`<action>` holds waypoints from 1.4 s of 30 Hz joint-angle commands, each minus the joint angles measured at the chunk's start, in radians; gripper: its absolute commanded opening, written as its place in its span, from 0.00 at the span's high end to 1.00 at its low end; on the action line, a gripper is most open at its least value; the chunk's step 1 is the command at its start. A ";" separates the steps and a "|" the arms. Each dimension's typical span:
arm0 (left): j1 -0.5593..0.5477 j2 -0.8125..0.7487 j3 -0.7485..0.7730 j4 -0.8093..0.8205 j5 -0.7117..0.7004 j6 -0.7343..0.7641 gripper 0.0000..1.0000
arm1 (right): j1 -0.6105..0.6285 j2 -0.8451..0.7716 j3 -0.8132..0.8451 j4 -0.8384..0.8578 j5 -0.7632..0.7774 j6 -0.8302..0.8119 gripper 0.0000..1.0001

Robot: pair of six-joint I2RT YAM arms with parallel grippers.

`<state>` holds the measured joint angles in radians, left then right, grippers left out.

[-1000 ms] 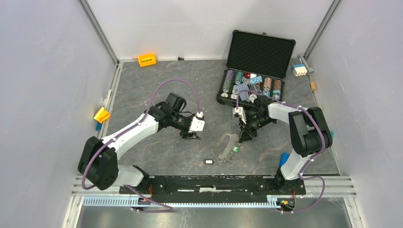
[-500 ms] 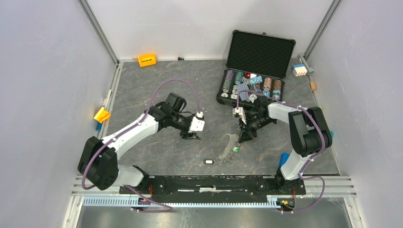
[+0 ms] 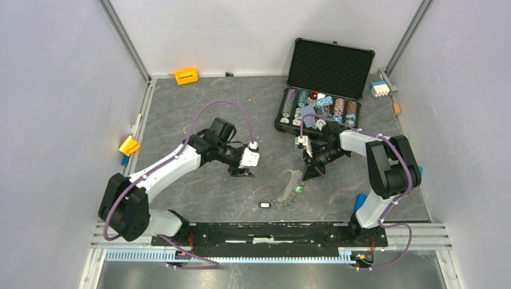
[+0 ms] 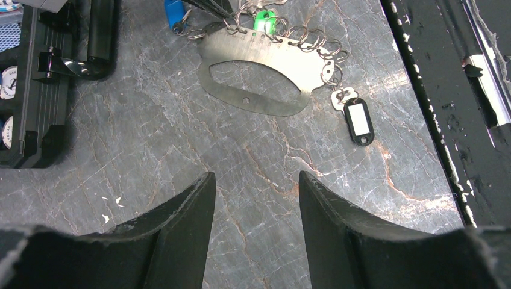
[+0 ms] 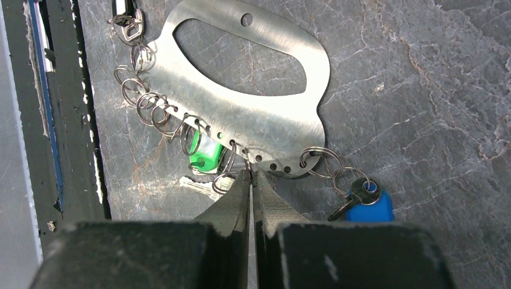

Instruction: Put the keys on the keyring

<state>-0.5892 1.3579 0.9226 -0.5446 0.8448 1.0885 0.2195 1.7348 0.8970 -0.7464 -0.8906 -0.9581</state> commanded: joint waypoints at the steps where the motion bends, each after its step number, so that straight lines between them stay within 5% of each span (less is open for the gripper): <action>1: 0.005 -0.025 0.004 0.005 0.033 -0.039 0.40 | -0.004 -0.006 -0.004 -0.005 -0.030 -0.005 0.96; 7: 0.005 -0.016 0.011 0.013 0.040 -0.061 0.40 | -0.004 -0.021 0.007 -0.021 -0.033 -0.009 1.00; 13: 0.005 0.002 0.004 0.179 0.079 -0.280 0.40 | -0.004 -0.100 0.040 -0.028 -0.042 0.006 1.00; 28: 0.004 0.090 0.103 0.365 0.136 -0.552 0.48 | 0.010 -0.330 0.104 0.018 -0.044 0.096 1.00; 42: -0.039 0.143 0.276 0.354 0.166 -0.659 0.59 | 0.158 -0.429 0.220 0.155 -0.050 0.302 1.00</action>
<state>-0.6067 1.4982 1.1400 -0.2062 0.9798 0.4679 0.3393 1.3319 1.0340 -0.6693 -0.9096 -0.7391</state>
